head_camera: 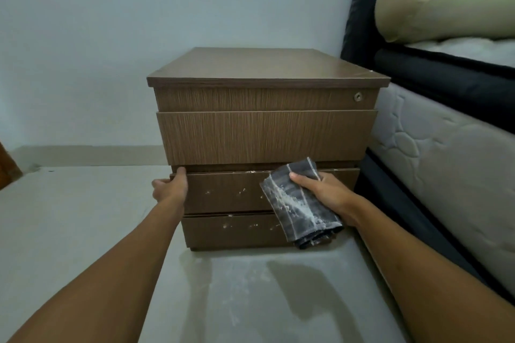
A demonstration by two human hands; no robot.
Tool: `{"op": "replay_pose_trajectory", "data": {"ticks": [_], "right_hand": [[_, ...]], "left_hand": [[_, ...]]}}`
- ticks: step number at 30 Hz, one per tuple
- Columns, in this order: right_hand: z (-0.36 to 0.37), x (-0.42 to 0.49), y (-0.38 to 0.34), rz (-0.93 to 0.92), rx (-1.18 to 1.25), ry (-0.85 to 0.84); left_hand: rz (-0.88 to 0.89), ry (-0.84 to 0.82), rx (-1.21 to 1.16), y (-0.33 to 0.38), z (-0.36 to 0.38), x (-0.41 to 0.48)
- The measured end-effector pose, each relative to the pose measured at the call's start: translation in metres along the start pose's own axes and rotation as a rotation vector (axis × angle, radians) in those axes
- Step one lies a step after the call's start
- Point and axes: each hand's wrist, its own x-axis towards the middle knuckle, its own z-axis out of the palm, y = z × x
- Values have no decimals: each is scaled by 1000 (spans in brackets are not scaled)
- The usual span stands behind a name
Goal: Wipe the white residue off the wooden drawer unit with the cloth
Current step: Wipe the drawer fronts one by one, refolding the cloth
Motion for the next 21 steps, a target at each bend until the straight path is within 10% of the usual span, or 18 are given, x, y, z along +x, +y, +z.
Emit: {"op": "replay_pose_trajectory", "data": {"ticks": [6, 11, 15, 21], "right_hand": [[-44, -15, -9, -280, -4, 456], [-73, -40, -24, -310, -81, 438], [-96, -47, -30, -109, -425, 317], [-114, -26, -18, -368, -846, 790]], "left_hand": [[-4, 48, 38, -8, -3, -11], [-14, 58, 44, -8, -8, -22], [-20, 41, 41, -5, -10, -22], [-11, 36, 63, -8, -11, -19]]}}
